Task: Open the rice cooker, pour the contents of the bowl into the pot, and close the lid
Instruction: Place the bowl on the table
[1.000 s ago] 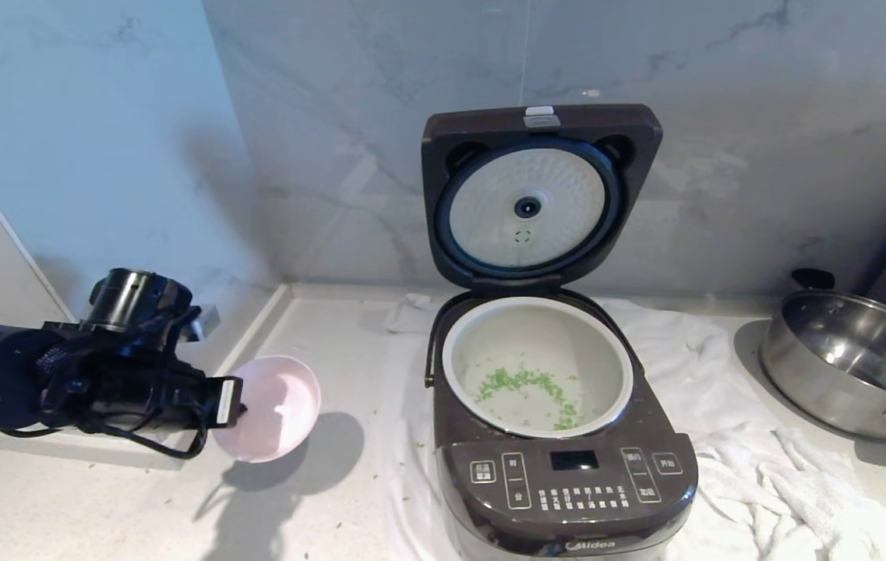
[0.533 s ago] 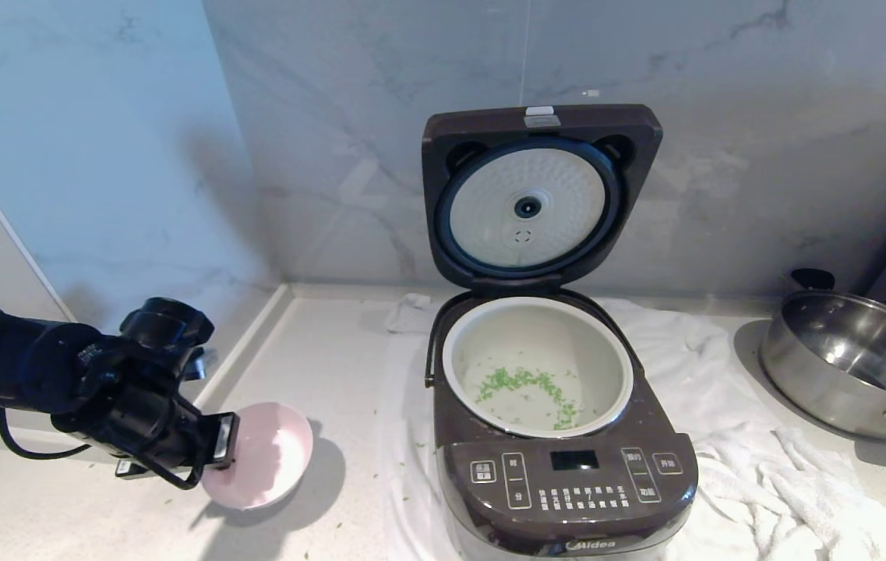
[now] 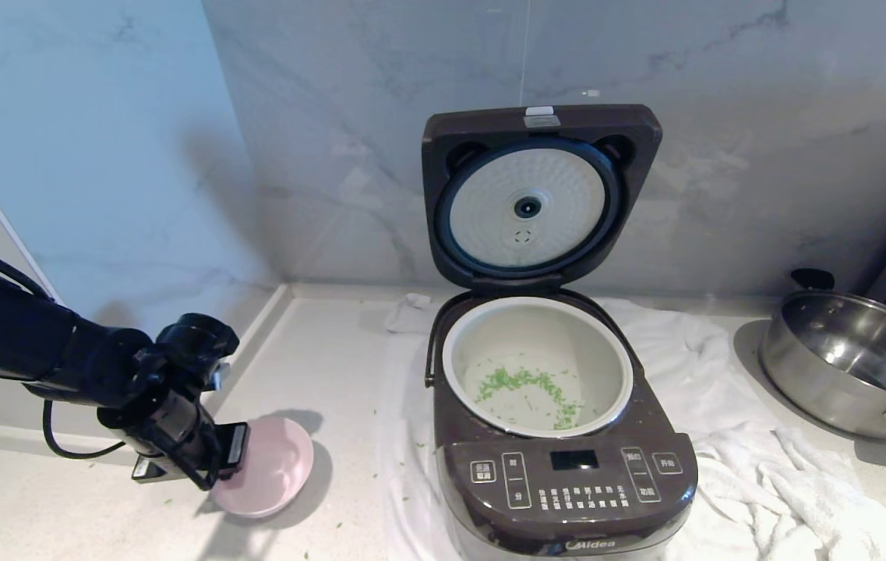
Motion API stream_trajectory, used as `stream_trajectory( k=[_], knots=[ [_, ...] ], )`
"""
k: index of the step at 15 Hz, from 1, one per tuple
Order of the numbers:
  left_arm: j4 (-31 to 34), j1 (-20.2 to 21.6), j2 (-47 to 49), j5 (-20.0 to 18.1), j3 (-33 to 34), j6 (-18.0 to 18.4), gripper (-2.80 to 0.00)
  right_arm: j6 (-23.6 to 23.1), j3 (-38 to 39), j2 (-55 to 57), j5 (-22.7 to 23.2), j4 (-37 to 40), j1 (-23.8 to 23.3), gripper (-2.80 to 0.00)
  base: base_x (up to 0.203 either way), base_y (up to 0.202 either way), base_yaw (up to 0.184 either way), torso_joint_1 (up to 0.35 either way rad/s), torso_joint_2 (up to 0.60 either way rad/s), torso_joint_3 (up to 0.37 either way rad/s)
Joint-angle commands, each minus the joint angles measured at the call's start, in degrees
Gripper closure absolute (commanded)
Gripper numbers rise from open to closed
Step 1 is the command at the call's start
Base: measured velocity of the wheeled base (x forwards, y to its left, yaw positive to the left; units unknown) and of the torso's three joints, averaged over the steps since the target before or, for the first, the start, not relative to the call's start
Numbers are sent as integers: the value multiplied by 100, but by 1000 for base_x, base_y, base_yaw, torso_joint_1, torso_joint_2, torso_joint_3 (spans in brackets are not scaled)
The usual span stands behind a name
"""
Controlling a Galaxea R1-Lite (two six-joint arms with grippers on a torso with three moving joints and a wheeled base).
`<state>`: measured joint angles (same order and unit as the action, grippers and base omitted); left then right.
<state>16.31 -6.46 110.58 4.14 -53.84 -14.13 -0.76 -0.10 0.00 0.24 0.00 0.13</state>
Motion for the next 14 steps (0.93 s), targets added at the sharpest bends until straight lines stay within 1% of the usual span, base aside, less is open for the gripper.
stream_trajectory(
  k=[1,3,4,9,12,14],
  knots=[
    [12,39,226,92,-72,-11,0,-3,1,0,2,0,4,0,0,0,0,0,0,0],
    [26,62,274,187,-235,-38,0,-3,1,0,2,0,4,0,0,0,0,0,0,0],
    [35,103,227,187,-326,-56,-280,-3,1,0,2,0,4,0,0,0,0,0,0,0],
    [281,28,-381,140,-714,-55,-280,-3,1,0,2,0,4,0,0,0,0,0,0,0],
    [535,-253,-867,-47,-1171,-104,-280,-3,1,0,2,0,4,0,0,0,0,0,0,0],
    [719,-531,-999,-84,-1675,-360,-280,-3,1,0,2,0,4,0,0,0,0,0,0,0]
  ],
)
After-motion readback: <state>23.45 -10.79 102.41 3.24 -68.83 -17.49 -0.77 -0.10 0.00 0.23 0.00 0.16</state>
